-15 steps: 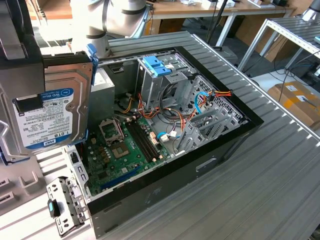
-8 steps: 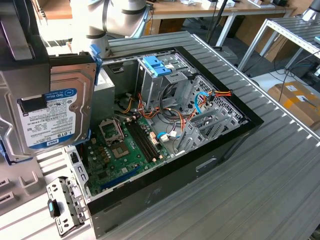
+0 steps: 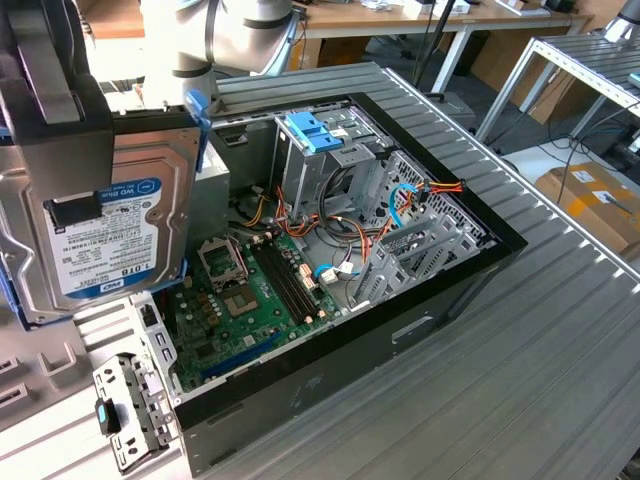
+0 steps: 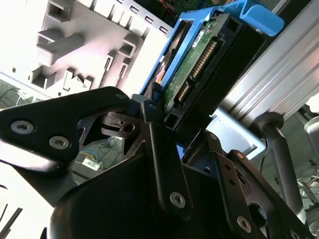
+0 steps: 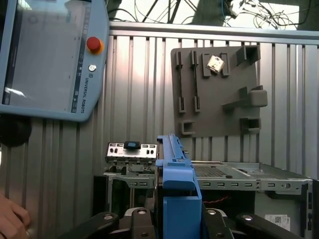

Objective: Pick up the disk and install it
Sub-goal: 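Pick up the disk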

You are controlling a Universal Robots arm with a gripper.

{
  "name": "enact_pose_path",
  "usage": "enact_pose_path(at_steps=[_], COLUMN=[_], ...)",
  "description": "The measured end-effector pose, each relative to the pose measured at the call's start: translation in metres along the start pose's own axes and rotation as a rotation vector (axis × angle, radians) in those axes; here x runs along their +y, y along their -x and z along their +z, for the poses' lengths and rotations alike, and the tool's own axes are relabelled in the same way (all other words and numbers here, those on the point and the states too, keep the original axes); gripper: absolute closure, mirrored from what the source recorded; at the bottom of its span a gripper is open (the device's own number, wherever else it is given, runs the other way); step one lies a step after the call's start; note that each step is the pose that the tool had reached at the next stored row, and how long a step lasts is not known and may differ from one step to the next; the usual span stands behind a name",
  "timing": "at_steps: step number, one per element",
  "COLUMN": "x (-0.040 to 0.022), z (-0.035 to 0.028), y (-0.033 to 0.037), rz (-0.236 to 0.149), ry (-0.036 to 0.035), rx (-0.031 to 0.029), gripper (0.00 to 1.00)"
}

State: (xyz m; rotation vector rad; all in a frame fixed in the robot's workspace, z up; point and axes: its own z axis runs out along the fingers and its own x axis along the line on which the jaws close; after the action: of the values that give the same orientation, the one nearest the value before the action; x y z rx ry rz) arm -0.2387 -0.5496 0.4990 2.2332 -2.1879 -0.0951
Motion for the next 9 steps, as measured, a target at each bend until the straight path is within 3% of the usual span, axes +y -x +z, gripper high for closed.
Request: enact_pose_path(at_steps=[9], x=[-0.0065], z=[0.0001], y=[-0.0039], rz=[0.000], ry=[0.0001], rx=[0.0001], gripper=[0.64])
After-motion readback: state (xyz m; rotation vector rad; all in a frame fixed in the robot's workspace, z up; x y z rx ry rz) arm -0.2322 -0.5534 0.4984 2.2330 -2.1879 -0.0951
